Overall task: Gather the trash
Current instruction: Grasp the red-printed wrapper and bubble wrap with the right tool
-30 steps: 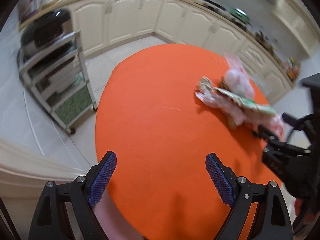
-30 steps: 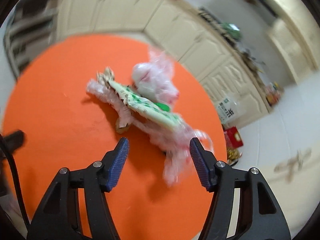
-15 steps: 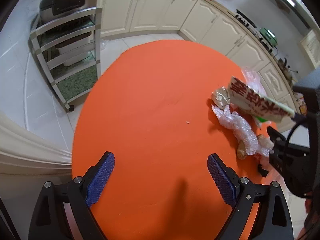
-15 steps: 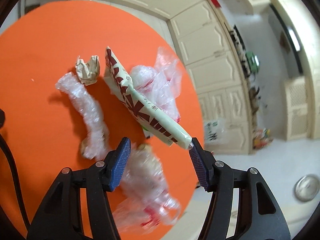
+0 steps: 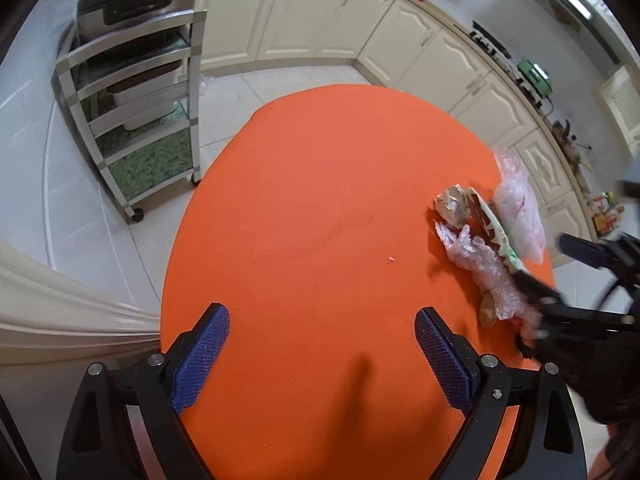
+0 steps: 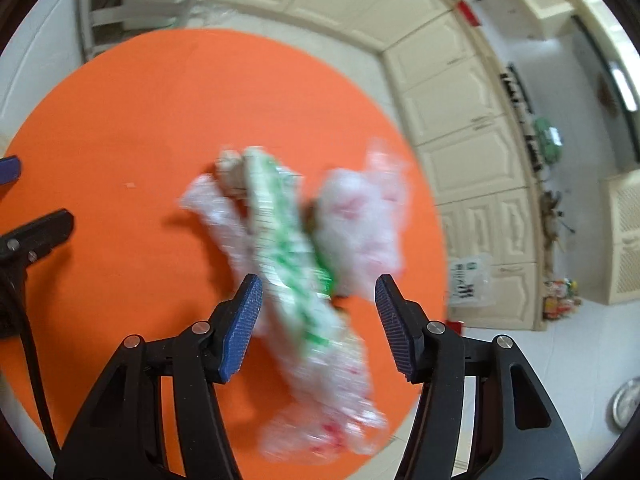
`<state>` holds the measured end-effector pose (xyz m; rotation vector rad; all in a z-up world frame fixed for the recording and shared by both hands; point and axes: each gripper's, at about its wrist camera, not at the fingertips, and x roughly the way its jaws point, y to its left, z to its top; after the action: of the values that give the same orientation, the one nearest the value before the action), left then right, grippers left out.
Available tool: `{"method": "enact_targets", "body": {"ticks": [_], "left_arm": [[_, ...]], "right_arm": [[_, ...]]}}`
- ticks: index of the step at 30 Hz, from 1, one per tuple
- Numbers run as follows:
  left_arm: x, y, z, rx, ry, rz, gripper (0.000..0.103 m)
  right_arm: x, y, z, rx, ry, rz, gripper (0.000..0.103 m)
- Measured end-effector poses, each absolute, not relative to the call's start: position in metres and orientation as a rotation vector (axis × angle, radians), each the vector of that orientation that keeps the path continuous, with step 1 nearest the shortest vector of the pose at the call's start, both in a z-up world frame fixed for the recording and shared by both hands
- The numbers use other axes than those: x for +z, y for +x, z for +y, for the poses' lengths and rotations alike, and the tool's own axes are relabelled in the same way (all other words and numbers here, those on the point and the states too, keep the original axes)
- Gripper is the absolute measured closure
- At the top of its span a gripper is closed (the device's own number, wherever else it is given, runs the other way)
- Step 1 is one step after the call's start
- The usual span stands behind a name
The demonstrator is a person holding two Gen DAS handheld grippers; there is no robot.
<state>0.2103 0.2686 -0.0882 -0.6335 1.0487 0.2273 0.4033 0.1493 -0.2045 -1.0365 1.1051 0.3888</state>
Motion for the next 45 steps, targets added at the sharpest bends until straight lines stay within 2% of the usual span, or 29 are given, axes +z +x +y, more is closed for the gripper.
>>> {"method": "enact_targets", "body": {"ticks": [4, 11, 13, 15, 17, 24, 36, 45], "left_arm": [[-0.090, 0.207, 0.274, 0.236, -0.635, 1.046, 0.012], [-0.091, 0.205, 0.277, 0.231, -0.634, 1.049, 0.012], [-0.091, 0.205, 0.279, 0.224, -0.637, 1.047, 0.012], [-0.090, 0.204, 0.279, 0.223, -0.643, 1.043, 0.012], [-0.090, 0.204, 0.278, 0.225, -0.646, 1.042, 0.012], [-0.091, 0.208, 0.278, 0.223, -0.642, 1.043, 0.012], [-0.074, 0.226, 0.251, 0.060, -0.567, 1.039, 0.012], [-0.055, 0.238, 0.177, -0.092, -0.392, 1.079, 0.012]], "right_arm": [[-0.226, 0.404, 0.160, 0.342, -1.114, 1.095, 0.048], [-0.217, 0.427, 0.150, 0.294, -1.008, 1.150, 0.049], [-0.219, 0.432, 0.148, 0.285, -1.009, 1.162, 0.058], [-0.223, 0.442, 0.145, 0.268, -0.985, 1.195, 0.075], [-0.227, 0.449, 0.140, 0.263, -0.959, 1.227, 0.079], [-0.228, 0.464, 0.125, 0.260, -0.859, 1.277, 0.085], [-0.142, 0.428, 0.065, 0.250, -0.506, 1.159, 0.089], [-0.100, 0.368, -0.036, 0.153, -0.261, 1.075, 0.089]]}}
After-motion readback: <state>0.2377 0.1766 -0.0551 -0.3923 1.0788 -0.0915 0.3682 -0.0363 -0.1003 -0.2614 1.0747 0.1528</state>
